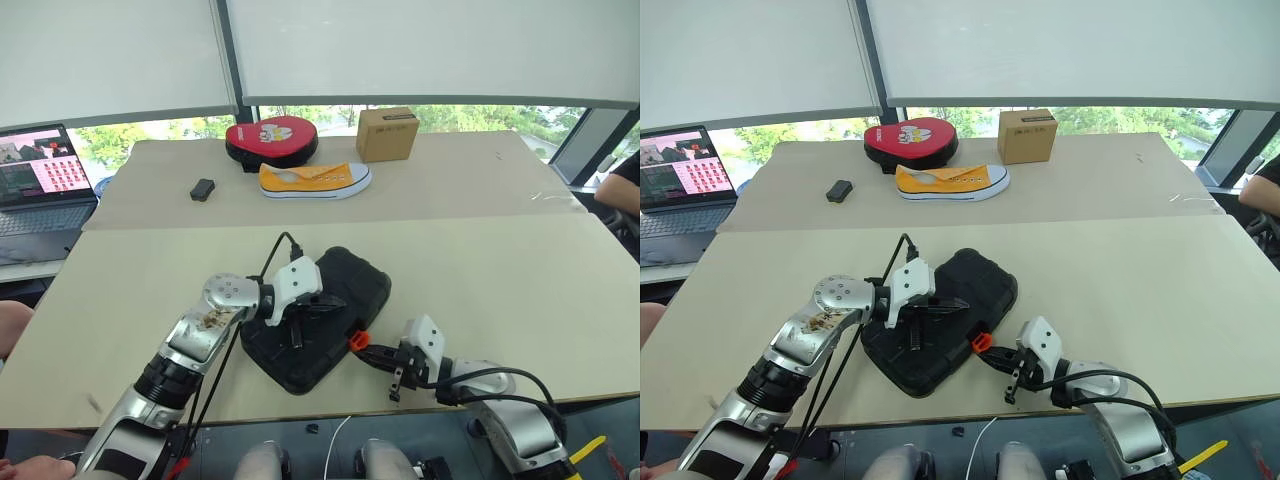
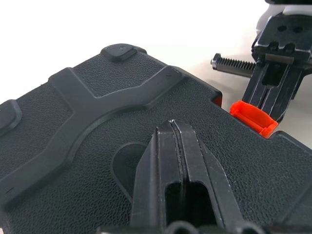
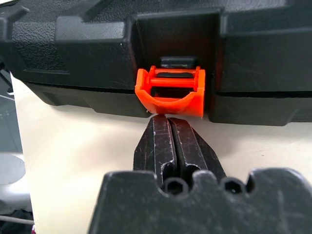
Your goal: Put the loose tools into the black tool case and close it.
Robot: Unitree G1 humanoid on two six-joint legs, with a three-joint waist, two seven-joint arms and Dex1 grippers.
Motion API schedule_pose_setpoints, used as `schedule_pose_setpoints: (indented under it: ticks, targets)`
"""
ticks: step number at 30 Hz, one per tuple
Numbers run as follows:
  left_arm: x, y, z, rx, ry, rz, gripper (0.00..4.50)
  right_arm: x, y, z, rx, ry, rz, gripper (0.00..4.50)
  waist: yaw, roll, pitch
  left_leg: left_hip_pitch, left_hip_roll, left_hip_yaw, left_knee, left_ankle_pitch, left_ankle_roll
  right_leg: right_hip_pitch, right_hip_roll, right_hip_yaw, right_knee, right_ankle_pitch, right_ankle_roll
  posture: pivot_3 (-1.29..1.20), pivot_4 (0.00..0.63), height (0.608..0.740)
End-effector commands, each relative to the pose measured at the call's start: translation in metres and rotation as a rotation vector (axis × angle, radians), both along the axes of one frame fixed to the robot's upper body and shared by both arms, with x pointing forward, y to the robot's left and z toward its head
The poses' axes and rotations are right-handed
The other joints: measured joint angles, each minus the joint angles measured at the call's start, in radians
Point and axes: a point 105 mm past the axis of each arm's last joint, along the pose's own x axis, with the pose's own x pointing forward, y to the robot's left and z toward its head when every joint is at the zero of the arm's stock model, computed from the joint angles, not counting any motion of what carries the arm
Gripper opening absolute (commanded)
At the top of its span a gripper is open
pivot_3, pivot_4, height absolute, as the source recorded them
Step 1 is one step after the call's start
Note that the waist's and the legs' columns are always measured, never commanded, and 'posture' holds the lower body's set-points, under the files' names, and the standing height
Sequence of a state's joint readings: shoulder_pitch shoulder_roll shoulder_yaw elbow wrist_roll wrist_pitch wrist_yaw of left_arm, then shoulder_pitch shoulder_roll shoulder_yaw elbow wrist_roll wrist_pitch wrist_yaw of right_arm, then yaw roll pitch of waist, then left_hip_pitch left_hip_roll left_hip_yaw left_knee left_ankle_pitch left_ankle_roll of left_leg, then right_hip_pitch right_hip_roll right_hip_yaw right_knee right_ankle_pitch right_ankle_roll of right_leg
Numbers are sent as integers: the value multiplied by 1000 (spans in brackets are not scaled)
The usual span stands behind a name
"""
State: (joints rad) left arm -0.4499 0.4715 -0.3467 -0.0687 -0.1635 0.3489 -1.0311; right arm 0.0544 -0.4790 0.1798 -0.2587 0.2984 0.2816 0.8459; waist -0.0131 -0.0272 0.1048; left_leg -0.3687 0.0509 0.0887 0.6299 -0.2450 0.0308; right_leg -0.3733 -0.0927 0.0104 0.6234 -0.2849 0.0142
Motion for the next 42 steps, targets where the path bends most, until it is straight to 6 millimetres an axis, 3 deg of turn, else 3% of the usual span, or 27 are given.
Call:
schedule_pose_setpoints:
  ticks: [1,9,19,22,29,33,35,38,39,42]
  targets:
    - [-19,25,-80,203,292,76,0,4,11,50,97,-169,54,27,0,0,0,0,0,0,0,0,0,0,0,0,0,0,-1,0,150,740]
    - [-20,26,-81,206,296,76,0,-6,15,63,121,-121,123,27,0,0,1,-1,0,0,-1,0,0,0,0,1,0,0,-1,0,150,740]
    - [-20,23,-82,201,298,73,0,5,20,66,142,-143,94,27,5,-1,0,1,-1,-2,-2,0,0,-1,2,1,0,2,4,0,150,740]
    - [-21,24,-82,205,300,73,0,2,17,57,94,-124,101,27,5,-1,0,0,-1,-1,-2,-1,-2,1,1,1,-3,1,4,0,150,740]
    - [-20,26,-82,206,299,77,0,-7,-3,65,94,-101,83,27,4,-1,0,0,0,-2,-3,-2,-3,2,-2,1,-10,1,-2,0,150,740]
    - [-19,25,-78,172,283,75,0,-10,-10,58,58,-80,68,27,4,-1,0,-1,0,-2,-4,-2,-3,3,-2,2,-11,1,-2,0,150,740]
    - [-17,22,-63,73,239,68,0,-11,-11,55,51,-89,65,27,2,0,0,-1,0,-2,-4,-2,-3,3,-1,2,-11,1,-2,0,150,740]
    - [-11,32,-17,-170,127,93,0,-4,-27,64,65,-134,-1,27,-6,3,3,-3,0,-1,-5,-2,-3,0,-1,3,-11,1,-1,0,150,740]
    - [-13,39,-7,-209,102,96,0,-3,-33,67,68,-150,-16,300,-6,4,3,-5,0,-1,-6,-2,-3,-3,-1,3,-11,4,3,0,150,740]
    - [-22,56,19,-297,27,81,678,-5,-45,70,50,-171,-17,1135,-2,6,8,-16,0,-2,-4,-2,-3,-16,5,3,-8,5,4,0,150,740]
